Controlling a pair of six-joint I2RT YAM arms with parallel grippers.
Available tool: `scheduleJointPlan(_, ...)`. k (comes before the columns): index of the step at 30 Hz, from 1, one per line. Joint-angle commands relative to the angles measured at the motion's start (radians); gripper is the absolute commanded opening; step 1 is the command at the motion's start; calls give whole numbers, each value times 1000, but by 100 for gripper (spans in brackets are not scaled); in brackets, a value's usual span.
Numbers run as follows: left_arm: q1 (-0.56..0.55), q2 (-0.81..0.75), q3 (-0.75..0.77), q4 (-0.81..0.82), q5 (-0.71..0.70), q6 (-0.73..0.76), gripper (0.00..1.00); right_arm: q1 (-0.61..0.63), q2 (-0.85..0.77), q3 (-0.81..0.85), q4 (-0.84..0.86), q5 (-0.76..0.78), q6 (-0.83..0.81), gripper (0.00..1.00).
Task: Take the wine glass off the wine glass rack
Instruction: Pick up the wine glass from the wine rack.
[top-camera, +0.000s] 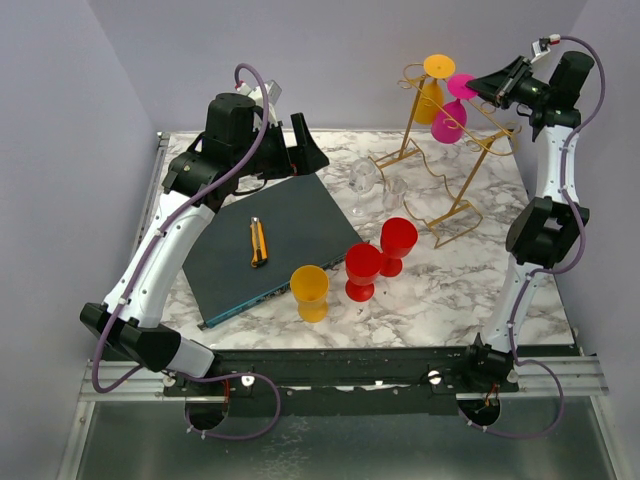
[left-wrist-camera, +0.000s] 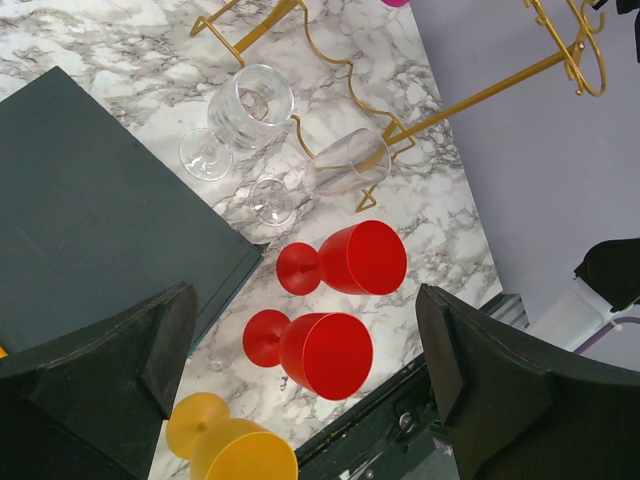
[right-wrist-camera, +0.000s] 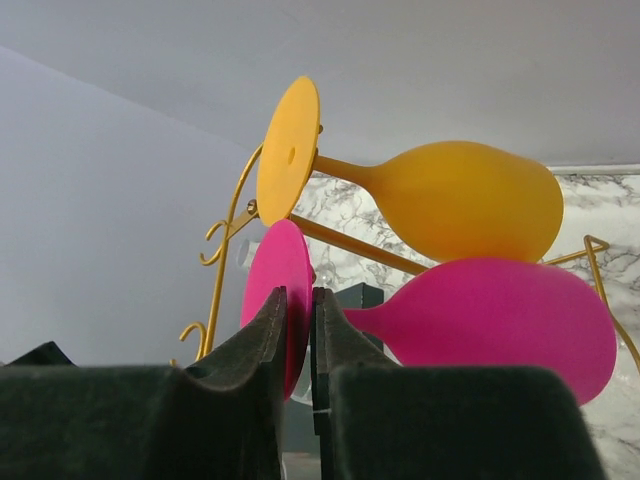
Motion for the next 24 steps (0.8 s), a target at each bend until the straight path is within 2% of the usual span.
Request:
scheduleJointPlan(1, -8, -12, 22, 8, 7, -5, 99, -5, -40, -13, -23, 33, 16, 10)
scheduleJointPlan(9, -9, -19, 25, 8, 0, -5, 99, -9, -83, -29, -31, 84, 56, 6)
scheduleJointPlan(11, -9, -21, 26, 8, 0, -5, 99, -13, -87, -24, -33, 92, 69, 2)
scheduleJointPlan(24, -9, -24, 28, 8, -7, -8, 99, -38, -138, -68, 22, 110, 142, 1)
